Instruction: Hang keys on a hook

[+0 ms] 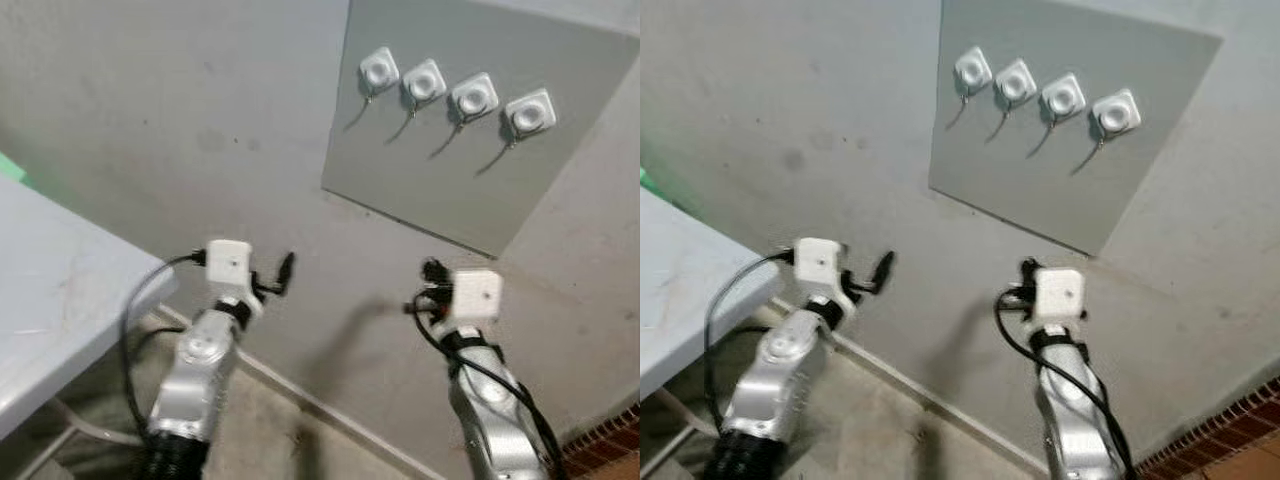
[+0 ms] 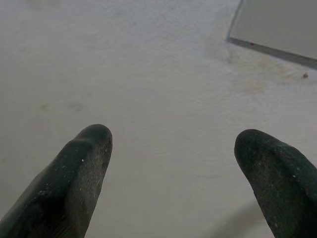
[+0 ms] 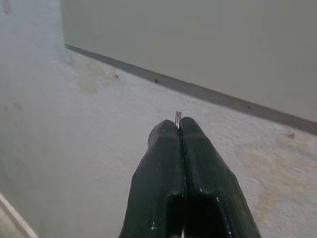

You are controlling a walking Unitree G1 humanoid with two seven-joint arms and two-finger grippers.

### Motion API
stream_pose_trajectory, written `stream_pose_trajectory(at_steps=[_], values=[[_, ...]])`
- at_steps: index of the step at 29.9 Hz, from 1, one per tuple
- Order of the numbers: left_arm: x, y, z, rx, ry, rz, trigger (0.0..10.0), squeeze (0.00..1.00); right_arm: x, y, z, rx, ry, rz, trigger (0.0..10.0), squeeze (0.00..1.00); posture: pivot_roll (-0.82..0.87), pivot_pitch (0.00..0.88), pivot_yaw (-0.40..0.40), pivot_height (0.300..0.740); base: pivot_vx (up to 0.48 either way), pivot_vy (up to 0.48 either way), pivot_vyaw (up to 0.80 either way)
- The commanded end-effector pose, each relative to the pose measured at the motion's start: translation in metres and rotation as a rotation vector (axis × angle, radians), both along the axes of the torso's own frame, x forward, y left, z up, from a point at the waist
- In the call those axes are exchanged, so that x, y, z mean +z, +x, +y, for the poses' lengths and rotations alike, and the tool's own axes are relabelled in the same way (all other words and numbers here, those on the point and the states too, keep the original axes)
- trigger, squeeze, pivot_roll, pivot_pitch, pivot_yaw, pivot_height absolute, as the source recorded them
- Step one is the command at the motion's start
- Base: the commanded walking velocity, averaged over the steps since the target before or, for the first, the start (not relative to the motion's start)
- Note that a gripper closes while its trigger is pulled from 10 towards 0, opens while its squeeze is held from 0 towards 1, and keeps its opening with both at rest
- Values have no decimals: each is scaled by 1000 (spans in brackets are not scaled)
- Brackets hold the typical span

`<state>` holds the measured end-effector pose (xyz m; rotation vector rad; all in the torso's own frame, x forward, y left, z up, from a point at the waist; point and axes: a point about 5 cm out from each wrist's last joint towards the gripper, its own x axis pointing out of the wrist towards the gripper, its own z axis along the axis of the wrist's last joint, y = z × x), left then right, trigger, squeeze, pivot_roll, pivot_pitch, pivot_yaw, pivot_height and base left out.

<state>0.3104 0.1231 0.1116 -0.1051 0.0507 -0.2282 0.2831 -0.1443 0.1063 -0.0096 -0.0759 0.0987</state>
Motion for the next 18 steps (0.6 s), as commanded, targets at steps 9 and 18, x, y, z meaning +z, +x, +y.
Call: stream_pose_trajectory(at_steps=[9,18], values=[[19,-6,-30,-166,80,-116,10000,0,4,1,-7,4,4,-20,10000,0,75,9,-79,740,0,0,0],[33,-10,-47,-281,137,-199,10000,0,18,6,-6,58,20,-76,10000,0,75,2,-77,740,0,0,0]])
